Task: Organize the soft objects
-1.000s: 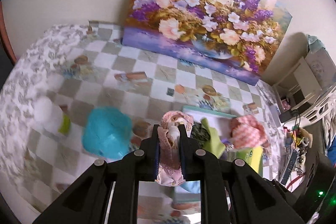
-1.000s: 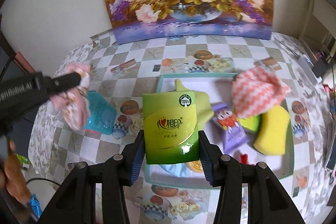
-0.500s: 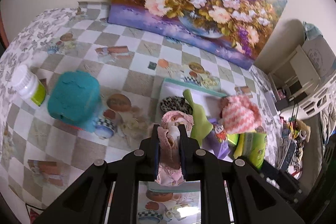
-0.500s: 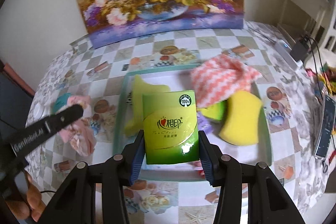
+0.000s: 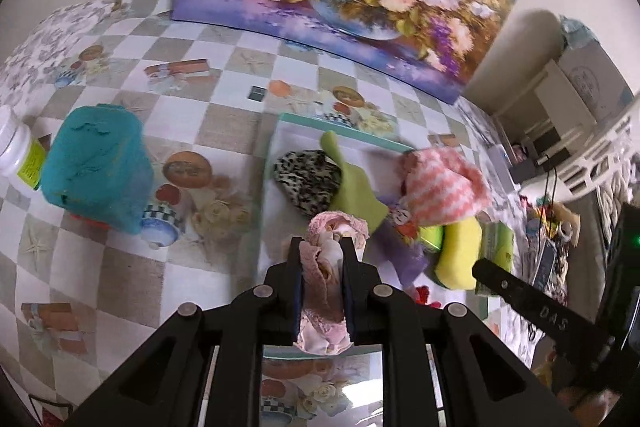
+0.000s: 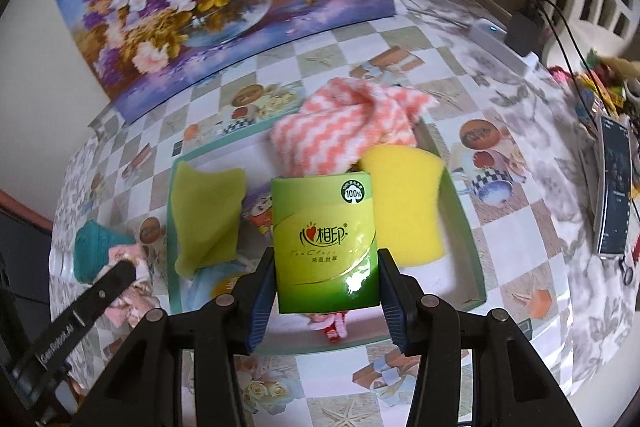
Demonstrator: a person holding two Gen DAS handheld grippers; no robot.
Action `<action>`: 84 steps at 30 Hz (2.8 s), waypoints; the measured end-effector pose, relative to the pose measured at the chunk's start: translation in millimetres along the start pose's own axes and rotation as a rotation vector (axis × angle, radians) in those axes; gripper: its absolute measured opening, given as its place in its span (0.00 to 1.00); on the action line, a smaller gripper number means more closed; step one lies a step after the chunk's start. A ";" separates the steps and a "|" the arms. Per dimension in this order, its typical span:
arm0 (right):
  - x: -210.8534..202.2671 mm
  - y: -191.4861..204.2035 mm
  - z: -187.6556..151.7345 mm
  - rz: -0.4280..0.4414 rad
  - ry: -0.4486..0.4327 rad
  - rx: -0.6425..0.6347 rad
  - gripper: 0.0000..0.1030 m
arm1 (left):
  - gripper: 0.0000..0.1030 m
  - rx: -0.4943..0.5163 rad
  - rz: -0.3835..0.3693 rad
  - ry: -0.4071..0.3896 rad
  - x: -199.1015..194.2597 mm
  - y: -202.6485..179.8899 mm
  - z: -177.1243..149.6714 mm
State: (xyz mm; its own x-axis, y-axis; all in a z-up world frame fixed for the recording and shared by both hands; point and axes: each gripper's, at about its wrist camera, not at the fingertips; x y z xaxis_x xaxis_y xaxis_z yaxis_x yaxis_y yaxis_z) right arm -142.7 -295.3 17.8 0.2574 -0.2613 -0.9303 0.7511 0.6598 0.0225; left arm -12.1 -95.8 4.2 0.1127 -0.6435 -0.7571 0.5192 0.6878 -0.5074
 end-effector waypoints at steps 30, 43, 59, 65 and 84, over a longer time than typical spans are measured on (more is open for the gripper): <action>51.7 29.4 -14.7 -0.038 0.166 -0.120 0.49 | 0.23 -0.074 0.021 0.132 60.5 18.9 -19.9; 39.2 32.5 -10.0 -0.052 0.124 -0.135 0.50 | 0.50 -0.082 0.003 0.110 42.3 9.2 -13.6; -0.6 33.2 -4.4 -0.044 -0.011 -0.130 0.61 | 0.70 -0.037 0.111 -0.003 11.6 4.6 -1.7; -6.0 34.6 -2.7 -0.054 -0.041 -0.127 0.75 | 0.86 -0.018 0.209 -0.031 9.8 9.3 -0.4; 2.5 29.9 -4.3 -0.079 -0.030 -0.112 1.00 | 0.98 0.012 0.367 -0.062 3.7 18.7 1.5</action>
State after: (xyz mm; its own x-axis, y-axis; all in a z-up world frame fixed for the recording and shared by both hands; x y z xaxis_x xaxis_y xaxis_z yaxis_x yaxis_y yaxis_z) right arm -122.3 -273.2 14.5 0.2192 -0.3349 -0.9164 0.6973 0.7107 -0.0930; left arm -0.7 -85.8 -7.5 0.3440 -0.3745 -0.8611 0.4445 0.8727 -0.2020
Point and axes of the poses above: each gripper's, at about its wrist camera, not at the fingertips, and x roughly the way its jaws point, y to its left, z to its top, and after that the axes turned 10 degrees about -z, right-handed
